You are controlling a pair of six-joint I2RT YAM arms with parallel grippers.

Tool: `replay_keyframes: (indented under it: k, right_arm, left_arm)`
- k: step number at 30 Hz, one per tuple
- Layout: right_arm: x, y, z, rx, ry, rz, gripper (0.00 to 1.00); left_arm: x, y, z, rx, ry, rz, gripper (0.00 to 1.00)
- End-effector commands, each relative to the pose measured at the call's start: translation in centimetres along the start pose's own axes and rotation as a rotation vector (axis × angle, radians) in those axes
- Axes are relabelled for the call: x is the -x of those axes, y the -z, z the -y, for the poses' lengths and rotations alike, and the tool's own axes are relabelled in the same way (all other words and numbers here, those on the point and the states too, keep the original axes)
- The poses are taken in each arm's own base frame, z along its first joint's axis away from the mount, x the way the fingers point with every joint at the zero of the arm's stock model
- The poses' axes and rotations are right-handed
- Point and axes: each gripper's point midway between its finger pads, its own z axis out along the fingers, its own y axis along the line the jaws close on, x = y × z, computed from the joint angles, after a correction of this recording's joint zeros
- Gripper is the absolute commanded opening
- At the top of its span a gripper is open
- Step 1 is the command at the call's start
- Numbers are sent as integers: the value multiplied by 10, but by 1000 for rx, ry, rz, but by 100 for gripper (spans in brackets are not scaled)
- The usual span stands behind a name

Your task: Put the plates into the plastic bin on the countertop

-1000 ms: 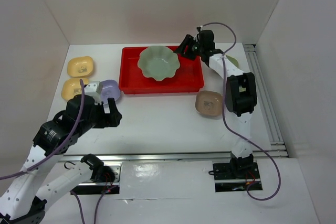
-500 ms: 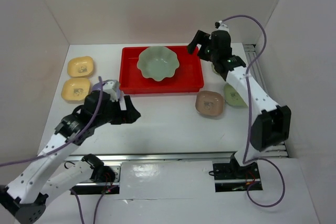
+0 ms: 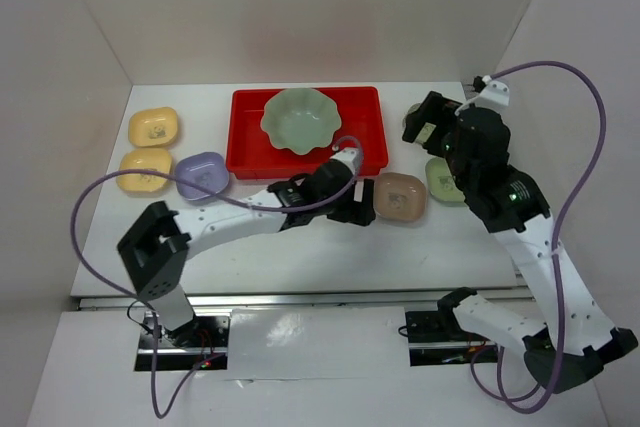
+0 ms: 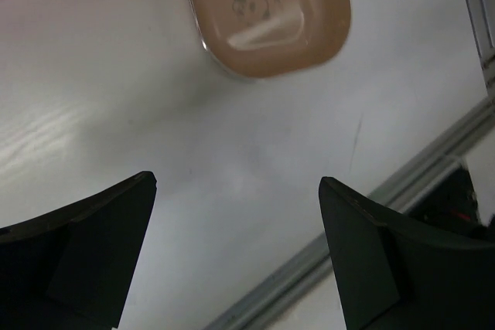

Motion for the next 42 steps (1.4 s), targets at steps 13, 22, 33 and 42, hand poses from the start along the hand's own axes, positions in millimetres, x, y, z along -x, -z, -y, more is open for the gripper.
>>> replay_keyframes:
  k: [13,22,33,42]
  right_arm:
    - [14,53,25,-15,42,19,100]
    - [28,71,26,13,38,58,100]
    - [34,80,28,18,29,75,100]
    - [43,85,29,17,30,96,100]
  left_arm:
    - [44,-130,-9,142,-39,77,95]
    - [24,-159,-30,222,-18,34,73]
    - [1,-151,-38,297,-87,-27,8]
    - [-14,-58,-14,383,-64,-61,0]
